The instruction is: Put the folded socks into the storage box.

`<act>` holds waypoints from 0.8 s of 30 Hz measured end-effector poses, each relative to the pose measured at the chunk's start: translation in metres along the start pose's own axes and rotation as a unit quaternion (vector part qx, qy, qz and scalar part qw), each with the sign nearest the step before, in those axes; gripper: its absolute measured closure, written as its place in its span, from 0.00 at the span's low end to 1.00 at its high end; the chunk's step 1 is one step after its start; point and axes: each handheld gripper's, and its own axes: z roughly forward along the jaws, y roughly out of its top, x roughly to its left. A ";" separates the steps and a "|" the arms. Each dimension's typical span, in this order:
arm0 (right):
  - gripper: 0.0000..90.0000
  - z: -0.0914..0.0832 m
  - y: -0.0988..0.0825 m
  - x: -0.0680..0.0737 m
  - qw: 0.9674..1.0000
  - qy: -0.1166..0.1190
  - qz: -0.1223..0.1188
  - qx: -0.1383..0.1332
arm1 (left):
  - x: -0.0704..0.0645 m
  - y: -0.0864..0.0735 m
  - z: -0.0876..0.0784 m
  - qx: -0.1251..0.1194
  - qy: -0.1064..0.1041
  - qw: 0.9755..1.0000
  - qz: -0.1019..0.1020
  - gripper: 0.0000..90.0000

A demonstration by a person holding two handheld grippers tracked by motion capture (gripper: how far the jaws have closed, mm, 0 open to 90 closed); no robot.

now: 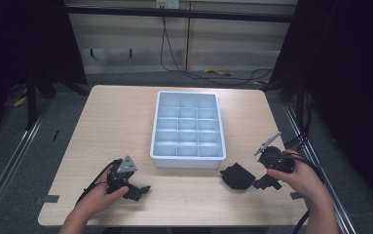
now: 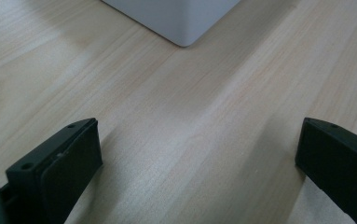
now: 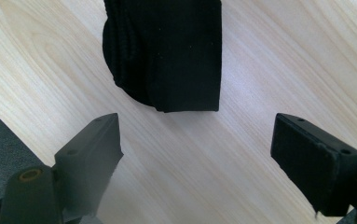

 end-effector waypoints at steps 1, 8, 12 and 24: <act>0.17 0.000 0.000 0.000 1.000 0.001 0.001 0.001 | 0.000 0.000 0.000 0.000 0.000 1.000 0.000 0.00; 0.17 0.001 0.000 -0.002 1.000 0.002 0.000 0.001 | 0.000 0.000 0.000 0.001 0.000 1.000 0.000 0.00; 0.17 0.001 0.001 0.000 1.000 0.005 -0.002 0.001 | 0.000 0.000 0.000 0.001 0.001 1.000 0.002 0.00; 0.17 0.003 0.010 0.010 1.000 0.016 -0.026 -0.002 | 0.000 0.001 0.001 -0.001 0.000 1.000 0.002 0.00</act>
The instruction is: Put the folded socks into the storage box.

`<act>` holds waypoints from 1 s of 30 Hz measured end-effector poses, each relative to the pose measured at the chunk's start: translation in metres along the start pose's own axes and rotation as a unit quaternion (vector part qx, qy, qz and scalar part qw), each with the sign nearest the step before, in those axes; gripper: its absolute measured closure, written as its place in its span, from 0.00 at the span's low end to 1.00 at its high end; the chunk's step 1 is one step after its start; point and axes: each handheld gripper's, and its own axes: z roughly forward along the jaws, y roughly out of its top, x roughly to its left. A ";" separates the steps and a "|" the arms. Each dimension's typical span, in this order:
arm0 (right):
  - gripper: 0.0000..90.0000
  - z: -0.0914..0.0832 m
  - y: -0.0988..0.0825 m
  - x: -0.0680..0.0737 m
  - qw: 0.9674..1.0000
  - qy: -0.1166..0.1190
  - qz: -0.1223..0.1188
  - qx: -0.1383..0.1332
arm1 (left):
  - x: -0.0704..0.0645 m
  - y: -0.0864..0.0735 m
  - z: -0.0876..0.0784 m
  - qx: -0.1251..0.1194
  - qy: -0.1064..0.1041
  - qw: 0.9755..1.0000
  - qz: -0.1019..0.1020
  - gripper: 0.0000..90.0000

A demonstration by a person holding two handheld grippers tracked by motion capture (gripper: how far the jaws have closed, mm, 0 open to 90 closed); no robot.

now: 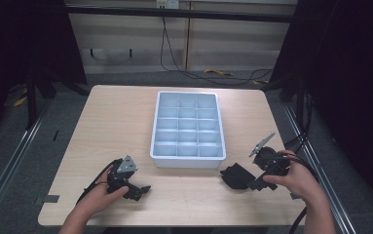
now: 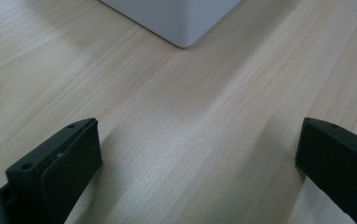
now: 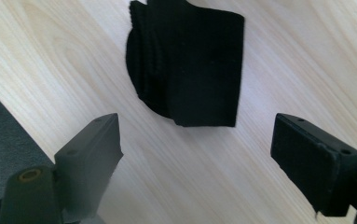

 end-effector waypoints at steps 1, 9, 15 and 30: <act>0.17 0.001 0.001 0.001 1.000 0.002 -0.005 0.001 | 0.000 0.000 0.000 0.000 -0.001 1.000 -0.001 0.00; 0.18 0.008 0.010 0.007 1.000 0.004 -0.011 0.001 | 0.000 0.001 0.001 0.000 -0.001 1.000 -0.001 0.00; 0.18 0.021 0.019 0.014 1.000 0.018 -0.024 -0.005 | 0.000 0.001 0.001 0.001 0.000 1.000 0.001 0.00; 0.24 0.042 0.032 0.015 1.000 0.012 -0.022 -0.005 | 0.000 0.002 0.001 0.002 0.001 1.000 0.004 0.00</act>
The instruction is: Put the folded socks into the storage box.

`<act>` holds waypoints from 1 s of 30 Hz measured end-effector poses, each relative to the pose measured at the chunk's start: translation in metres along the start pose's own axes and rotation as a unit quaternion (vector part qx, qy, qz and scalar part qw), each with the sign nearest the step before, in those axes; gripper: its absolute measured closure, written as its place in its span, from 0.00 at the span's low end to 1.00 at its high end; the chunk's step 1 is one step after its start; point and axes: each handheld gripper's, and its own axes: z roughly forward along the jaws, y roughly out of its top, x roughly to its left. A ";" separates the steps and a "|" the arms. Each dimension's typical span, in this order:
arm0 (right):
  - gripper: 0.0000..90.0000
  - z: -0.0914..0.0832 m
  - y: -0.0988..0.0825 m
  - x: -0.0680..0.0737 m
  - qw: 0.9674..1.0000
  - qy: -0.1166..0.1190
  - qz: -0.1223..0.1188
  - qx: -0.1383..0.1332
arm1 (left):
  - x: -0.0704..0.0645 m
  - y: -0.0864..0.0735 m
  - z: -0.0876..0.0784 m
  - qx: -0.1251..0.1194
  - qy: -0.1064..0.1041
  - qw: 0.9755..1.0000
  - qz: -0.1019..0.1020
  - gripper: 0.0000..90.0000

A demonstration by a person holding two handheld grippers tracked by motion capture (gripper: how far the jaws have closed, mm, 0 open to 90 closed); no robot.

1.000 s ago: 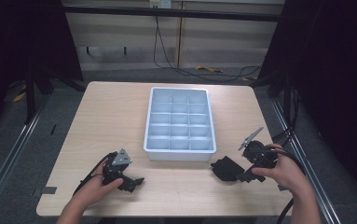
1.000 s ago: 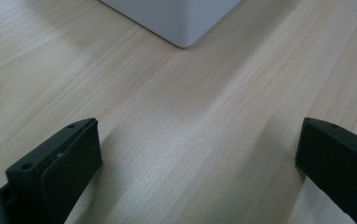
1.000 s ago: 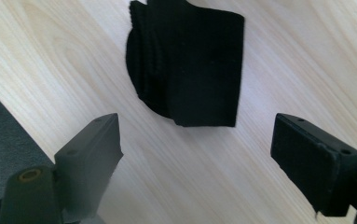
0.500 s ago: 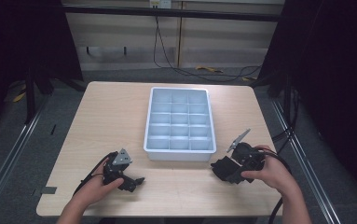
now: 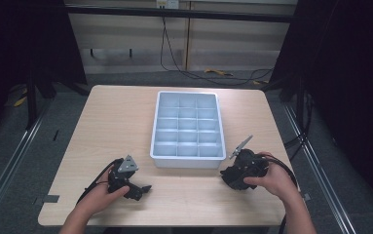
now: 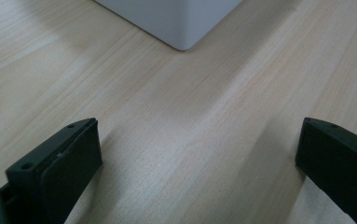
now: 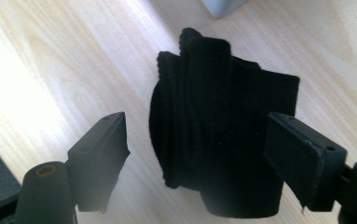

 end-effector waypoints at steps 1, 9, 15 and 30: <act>0.24 0.000 0.000 0.000 1.000 0.000 0.000 0.000 | 0.000 0.000 0.000 0.000 0.000 1.000 0.001 0.00; 0.28 0.012 -0.001 -0.003 1.000 0.011 0.010 0.006 | 0.000 0.000 0.000 0.000 -0.002 1.000 -0.001 0.00; 0.44 0.013 0.001 0.000 1.000 -0.015 -0.003 0.018 | 0.000 0.000 0.001 -0.001 -0.002 1.000 -0.001 0.00; 0.72 0.008 0.000 0.002 1.000 0.005 -0.026 0.017 | 0.000 0.001 0.001 -0.001 -0.003 1.000 -0.002 0.00</act>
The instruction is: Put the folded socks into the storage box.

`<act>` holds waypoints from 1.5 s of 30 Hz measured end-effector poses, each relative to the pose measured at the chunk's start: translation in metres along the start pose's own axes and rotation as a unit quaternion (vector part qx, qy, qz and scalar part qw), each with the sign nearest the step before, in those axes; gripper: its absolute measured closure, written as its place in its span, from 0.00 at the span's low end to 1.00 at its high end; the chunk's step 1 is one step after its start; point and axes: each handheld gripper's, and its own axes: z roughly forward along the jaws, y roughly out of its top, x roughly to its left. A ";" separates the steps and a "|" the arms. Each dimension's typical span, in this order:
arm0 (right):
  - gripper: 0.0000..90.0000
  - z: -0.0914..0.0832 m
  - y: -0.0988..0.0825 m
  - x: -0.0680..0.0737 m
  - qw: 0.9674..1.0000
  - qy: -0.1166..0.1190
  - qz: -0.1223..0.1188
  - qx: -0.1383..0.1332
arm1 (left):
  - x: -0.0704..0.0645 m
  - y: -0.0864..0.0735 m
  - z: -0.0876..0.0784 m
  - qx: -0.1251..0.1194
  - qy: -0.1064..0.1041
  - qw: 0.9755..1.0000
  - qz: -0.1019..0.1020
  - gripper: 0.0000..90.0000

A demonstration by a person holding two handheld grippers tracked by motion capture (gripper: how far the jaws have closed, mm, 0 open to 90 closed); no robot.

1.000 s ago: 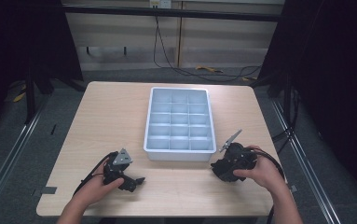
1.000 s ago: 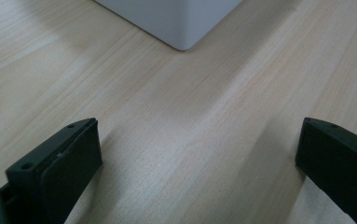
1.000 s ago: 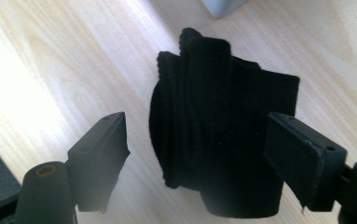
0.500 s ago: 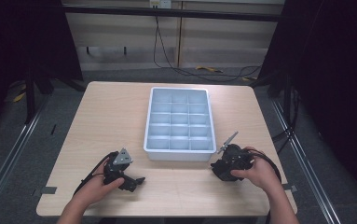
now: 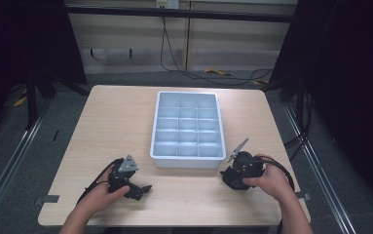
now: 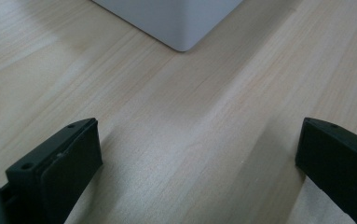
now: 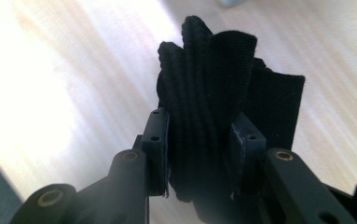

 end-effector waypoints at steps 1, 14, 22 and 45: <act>0.72 -0.001 -0.001 0.000 1.000 0.004 -0.004 -0.001 | 0.000 0.000 0.000 -0.001 0.000 1.000 0.000 0.00; 0.73 -0.029 -0.005 -0.004 1.000 0.012 0.007 -0.018 | 0.000 0.000 0.000 -0.001 0.001 1.000 -0.001 0.00; 0.72 -0.054 0.002 -0.009 1.000 0.002 -0.004 -0.029 | 0.000 0.000 0.000 0.001 0.000 1.000 0.002 0.00; 0.72 -0.112 0.040 -0.020 0.999 -0.011 -0.021 -0.048 | 0.000 0.000 0.000 -0.002 0.000 1.000 -0.002 0.00</act>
